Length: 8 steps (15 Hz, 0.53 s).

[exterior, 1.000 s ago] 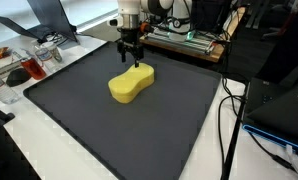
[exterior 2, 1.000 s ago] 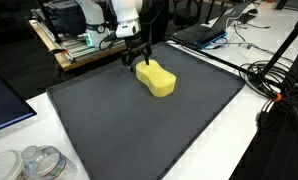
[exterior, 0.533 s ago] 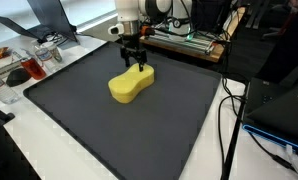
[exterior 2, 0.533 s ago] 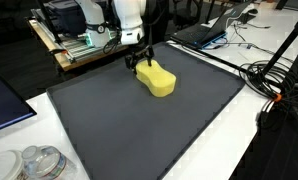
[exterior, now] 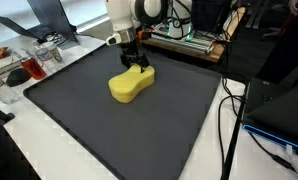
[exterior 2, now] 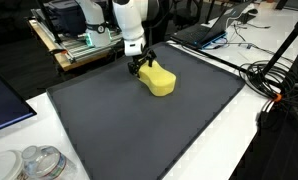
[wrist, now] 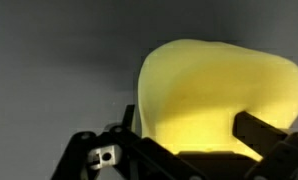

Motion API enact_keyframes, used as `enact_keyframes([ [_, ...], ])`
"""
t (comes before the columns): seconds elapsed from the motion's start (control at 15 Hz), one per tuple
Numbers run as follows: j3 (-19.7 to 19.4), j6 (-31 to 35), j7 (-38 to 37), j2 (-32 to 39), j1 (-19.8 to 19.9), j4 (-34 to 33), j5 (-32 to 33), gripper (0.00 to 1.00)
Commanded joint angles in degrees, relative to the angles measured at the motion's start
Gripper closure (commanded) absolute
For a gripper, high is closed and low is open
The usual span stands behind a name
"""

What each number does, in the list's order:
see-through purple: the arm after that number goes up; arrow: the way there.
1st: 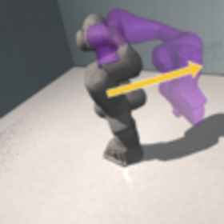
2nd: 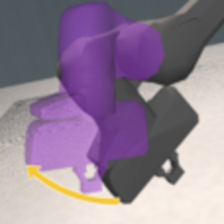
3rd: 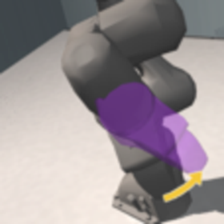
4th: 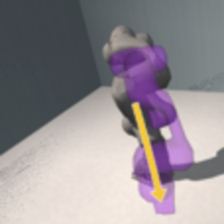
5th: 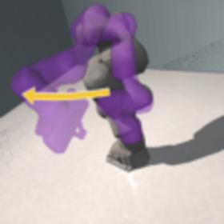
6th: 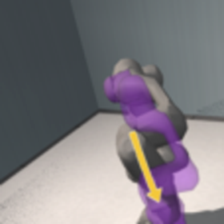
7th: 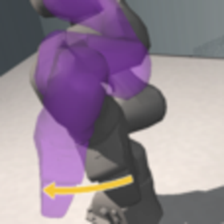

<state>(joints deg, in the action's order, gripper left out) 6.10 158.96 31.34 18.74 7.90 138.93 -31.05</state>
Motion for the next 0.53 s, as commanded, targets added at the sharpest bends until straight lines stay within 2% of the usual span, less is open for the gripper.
enact_keyframes([
  [0.0,5.1,-4.5,5.4,3.3,5.3,-3.5,-1.7,0.19],
  [0.27,5.2,-6.9,4.7,4.2,5.8,-4.8,0.5,0.47],
  [0.47,4.1,-9.3,3.8,1.9,5.9,-4.1,1.0,0.65],
])
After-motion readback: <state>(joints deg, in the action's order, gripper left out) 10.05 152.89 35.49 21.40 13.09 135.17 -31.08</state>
